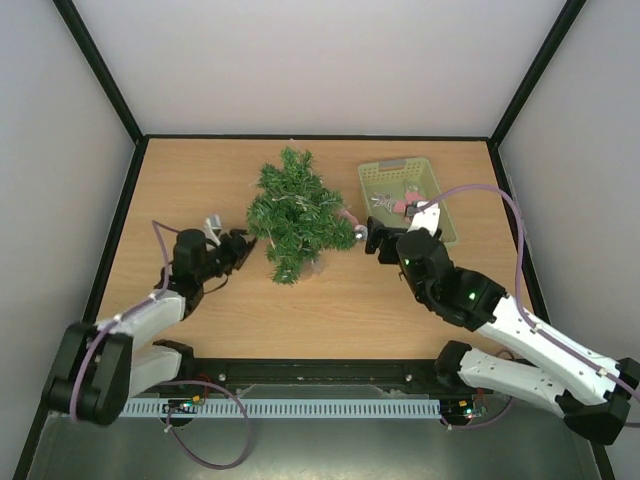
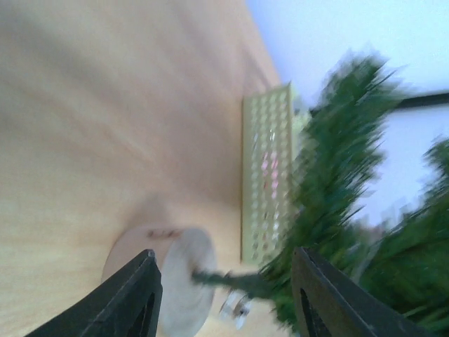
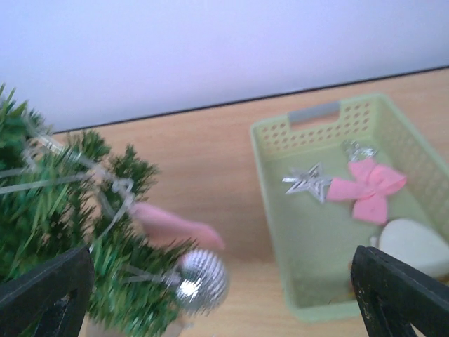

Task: Decorate the small christmas tree
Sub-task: Adjust the Christmas tree at the center of the board, then pick up the decoration item from the storage box.

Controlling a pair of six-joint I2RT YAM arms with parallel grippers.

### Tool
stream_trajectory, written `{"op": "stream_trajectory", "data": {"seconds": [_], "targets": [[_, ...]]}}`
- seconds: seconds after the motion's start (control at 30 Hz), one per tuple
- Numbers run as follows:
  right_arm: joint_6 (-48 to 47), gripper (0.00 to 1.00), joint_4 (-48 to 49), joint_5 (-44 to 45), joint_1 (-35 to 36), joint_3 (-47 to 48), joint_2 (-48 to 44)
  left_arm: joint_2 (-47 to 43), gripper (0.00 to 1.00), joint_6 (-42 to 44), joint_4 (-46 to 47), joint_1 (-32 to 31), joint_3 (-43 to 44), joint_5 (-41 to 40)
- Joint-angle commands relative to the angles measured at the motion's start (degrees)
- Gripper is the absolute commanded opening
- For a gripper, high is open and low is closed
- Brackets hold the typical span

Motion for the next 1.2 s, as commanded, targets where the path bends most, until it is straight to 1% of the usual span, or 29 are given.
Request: {"op": "stream_trajectory", "data": {"seconds": [0.0,0.07,0.1,0.2,0.27,0.3,0.33,0.4,0.47,0.6,0.63,0.67,0.73,0.77,0.83,0.93,1.0,1.07,1.17], "targets": [[-7.54,0.99,-1.12,-2.22,-6.40,4.34,2.38,-11.03,0.55,13.70,-24.40,4.20,8.61,-7.40],[-9.38,0.99,-0.55,-5.47,-11.08,6.12,4.50,-15.92,0.59,18.36,-32.26,5.94,12.05,-10.14],[-12.31,0.99,0.20,-8.55,-16.03,8.47,8.99,-22.06,0.66,24.37,-39.86,6.34,16.89,-12.76],[-15.62,0.97,2.84,-12.18,-22.91,9.14,14.05,-25.99,0.73,28.10,-44.43,6.26,20.08,-12.77],[-17.21,0.92,4.43,-14.61,-26.92,9.82,18.35,-27.33,0.77,31.31,-46.54,6.26,21.85,-10.87],[-18.00,0.90,4.63,-15.45,-28.65,10.48,20.70,-27.79,0.92,32.90,-47.90,6.28,22.63,-9.56],[-18.62,0.86,4.23,-16.27,-30.50,11.44,23.56,-28.39,0.99,34.45,-48.97,6.22,23.40,-8.17],[-19.80,0.78,3.63,-16.66,-33.41,13.47,29.20,-29.52,1.00,37.14,-50.70,6.18,24.55,-7.14],[-20.70,0.65,4.46,-18.33,-36.23,14.01,32.93,-30.69,1.00,41.40,-52.25,6.10,25.33,-7.17],[-21.68,0.37,5.59,-20.32,-40.81,15.57,40.58,-31.03,1.00,48.65,-54.61,4.92,25.39,-12.11],[-21.41,0.31,5.78,-20.22,-41.56,16.18,42.55,-31.09,1.00,50.03,-54.80,4.45,25.06,-13.63],[-20.61,0.29,6.08,-20.58,-42.19,16.80,44.56,-31.01,1.00,50.71,-55.03,4.00,24.79,-15.73],[-19.39,0.26,7.56,-21.67,-42.98,16.76,47.97,-31.05,1.00,50.98,-55.47,3.24,24.46,-19.39],[-18.71,0.25,8.51,-21.95,-43.21,16.44,49.47,-31.17,1.00,51.56,-55.23,2.71,24.26,-20.00],[-17.80,0.25,9.96,-23.42,-43.96,16.56,52.22,-31.33,1.00,53.10,-55.01,1.58,23.52,-21.07],[-17.39,0.25,10.70,-25.47,-44.60,18.55,56.67,-32.01,1.00,53.55,-54.66,0.32,21.63,-25.82],[-17.48,0.26,10.78,-25.67,-44.92,19.69,58.86,-32.14,1.00,53.52,-53.64,0.33,20.81,-25.55],[-17.39,0.29,10.85,-25.56,-45.45,20.31,60.64,-31.61,1.00,53.91,-53.59,0.27,21.08,-25.21],[-17.60,0.31,13.46,-27.10,-46.71,19.52,62.57,-31.62,1.00,53.97,-53.96,0.30,20.97,-26.34]]}}
